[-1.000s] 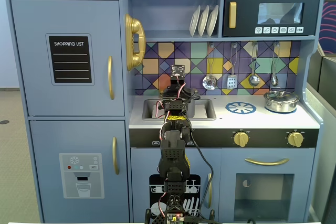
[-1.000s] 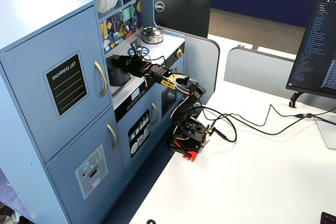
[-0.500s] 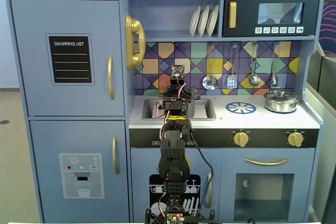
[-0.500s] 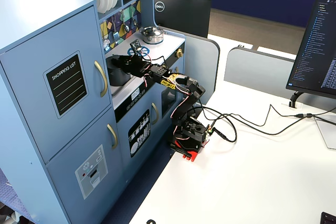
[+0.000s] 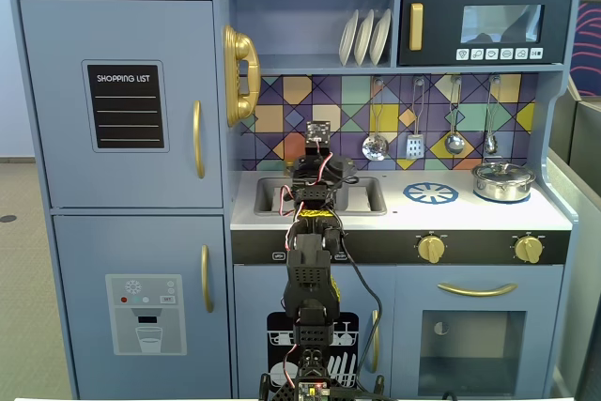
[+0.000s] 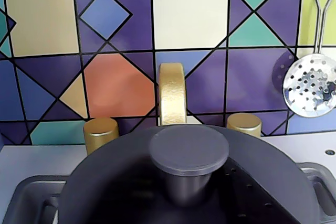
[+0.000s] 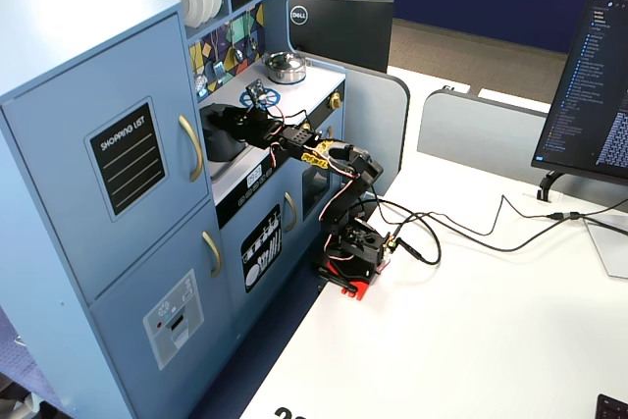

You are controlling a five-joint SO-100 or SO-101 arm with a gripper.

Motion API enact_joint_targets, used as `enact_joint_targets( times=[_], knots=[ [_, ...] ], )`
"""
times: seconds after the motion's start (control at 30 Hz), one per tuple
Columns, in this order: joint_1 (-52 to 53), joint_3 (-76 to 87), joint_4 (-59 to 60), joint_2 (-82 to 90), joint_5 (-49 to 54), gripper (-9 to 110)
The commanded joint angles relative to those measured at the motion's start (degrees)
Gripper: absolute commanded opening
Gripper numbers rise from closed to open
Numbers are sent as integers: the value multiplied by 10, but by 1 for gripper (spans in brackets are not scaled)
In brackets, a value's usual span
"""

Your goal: Pick up the lid from the counter and put it on the gray recipient

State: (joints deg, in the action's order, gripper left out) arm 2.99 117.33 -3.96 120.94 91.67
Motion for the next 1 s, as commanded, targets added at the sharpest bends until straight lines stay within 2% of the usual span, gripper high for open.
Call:
enact_joint_targets(
  times=[0.0, 0.17, 0.27, 0.33, 0.53, 0.57, 0.63, 0.7, 0.73, 0.8, 0.97],
  knots=[
    [20, -12, 20, 35, -2, 38],
    [30, -27, 59, 81, 1, 44],
    [26, -43, 139, 143, -5, 43],
    [18, -47, 227, 208, -15, 41],
    [1, -47, 602, 425, -62, 35],
    [2, -33, 653, 454, -64, 33],
    [-9, 16, 720, 508, -62, 20],
    [-29, 87, 744, 549, -26, 4],
    [-40, 126, 753, 562, 10, 0],
    [-43, 215, 731, 582, 27, 0],
    [-25, 453, 579, 606, -30, 0]
  ],
)
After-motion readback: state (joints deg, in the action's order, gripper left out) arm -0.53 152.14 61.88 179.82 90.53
